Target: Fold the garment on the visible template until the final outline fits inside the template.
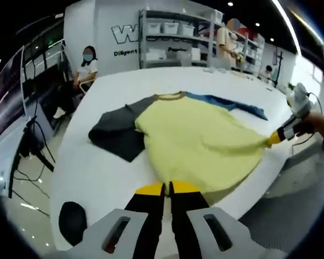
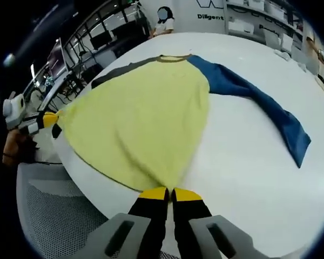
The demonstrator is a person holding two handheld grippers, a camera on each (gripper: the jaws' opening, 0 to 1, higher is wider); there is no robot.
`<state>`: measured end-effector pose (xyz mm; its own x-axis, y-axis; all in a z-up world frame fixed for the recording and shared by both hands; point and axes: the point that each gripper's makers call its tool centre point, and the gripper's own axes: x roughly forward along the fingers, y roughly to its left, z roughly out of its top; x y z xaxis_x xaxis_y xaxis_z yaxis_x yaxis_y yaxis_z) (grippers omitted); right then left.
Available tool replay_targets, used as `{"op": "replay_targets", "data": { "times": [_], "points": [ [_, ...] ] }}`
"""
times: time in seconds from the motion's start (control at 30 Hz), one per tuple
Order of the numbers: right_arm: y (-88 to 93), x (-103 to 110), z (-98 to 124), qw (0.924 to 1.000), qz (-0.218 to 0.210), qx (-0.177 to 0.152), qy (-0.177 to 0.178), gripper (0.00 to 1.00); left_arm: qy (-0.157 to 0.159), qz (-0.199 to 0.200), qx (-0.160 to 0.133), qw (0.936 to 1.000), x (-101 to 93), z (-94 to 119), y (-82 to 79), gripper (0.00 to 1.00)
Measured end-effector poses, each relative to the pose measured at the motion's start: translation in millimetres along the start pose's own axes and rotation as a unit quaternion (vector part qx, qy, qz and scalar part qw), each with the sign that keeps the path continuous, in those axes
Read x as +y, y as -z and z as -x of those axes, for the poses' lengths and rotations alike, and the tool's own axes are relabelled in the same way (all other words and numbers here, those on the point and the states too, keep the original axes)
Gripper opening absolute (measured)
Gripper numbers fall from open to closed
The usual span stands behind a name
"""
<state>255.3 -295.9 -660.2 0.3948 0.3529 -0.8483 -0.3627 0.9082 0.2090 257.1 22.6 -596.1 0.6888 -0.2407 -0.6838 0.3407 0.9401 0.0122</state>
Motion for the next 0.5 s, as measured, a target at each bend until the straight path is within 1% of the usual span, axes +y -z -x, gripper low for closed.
{"op": "replay_targets", "data": {
  "times": [0.03,0.07,0.13,0.2,0.23,0.27,0.33,0.4,0.5],
  "points": [
    [1.8,0.0,-0.6,1.0,-0.002,0.002,-0.002,0.0,-0.003,-0.01,0.01,0.9999,1.0,-2.0,5.5,0.03],
    [3.2,0.2,-0.8,1.0,-0.004,0.004,-0.003,0.0,-0.004,-0.011,0.017,0.9998,3.0,-4.2,9.4,0.03],
    [4.4,-0.1,-0.7,1.0,-0.004,0.004,-0.004,0.0,-0.006,-0.001,0.023,0.9997,4.2,-6.9,15.2,0.03],
    [5.5,-0.9,-0.4,1.0,-0.006,0.005,-0.003,0.0,0.003,0.014,0.038,0.9992,1.7,-9.7,25.0,0.03],
    [6.5,-2.3,-0.6,1.0,-0.006,0.005,-0.002,0.0,0.004,0.014,0.041,0.999,1.5,-11.4,27.9,0.03],
    [6.9,-3.0,-0.7,1.0,-0.005,0.006,-0.001,0.0,0.004,0.012,0.053,0.9985,1.6,-13.7,34.5,0.03],
    [7.9,-4.1,-0.8,1.0,-0.004,0.006,-0.002,0.0,-0.002,0.009,0.064,0.9979,4.5,-16.3,40.6,0.03],
    [8.7,-4.4,-1.0,0.9999,-0.005,0.007,-0.005,0.0,-0.007,0.006,0.082,0.9966,8.2,-18.8,49.0,0.03],
    [10.5,-4.3,-1.1,0.9999,0.002,0.01,-0.009,0.0,-0.007,0.005,0.09,0.9959,8.2,-21.5,54.0,0.04]
  ]
}}
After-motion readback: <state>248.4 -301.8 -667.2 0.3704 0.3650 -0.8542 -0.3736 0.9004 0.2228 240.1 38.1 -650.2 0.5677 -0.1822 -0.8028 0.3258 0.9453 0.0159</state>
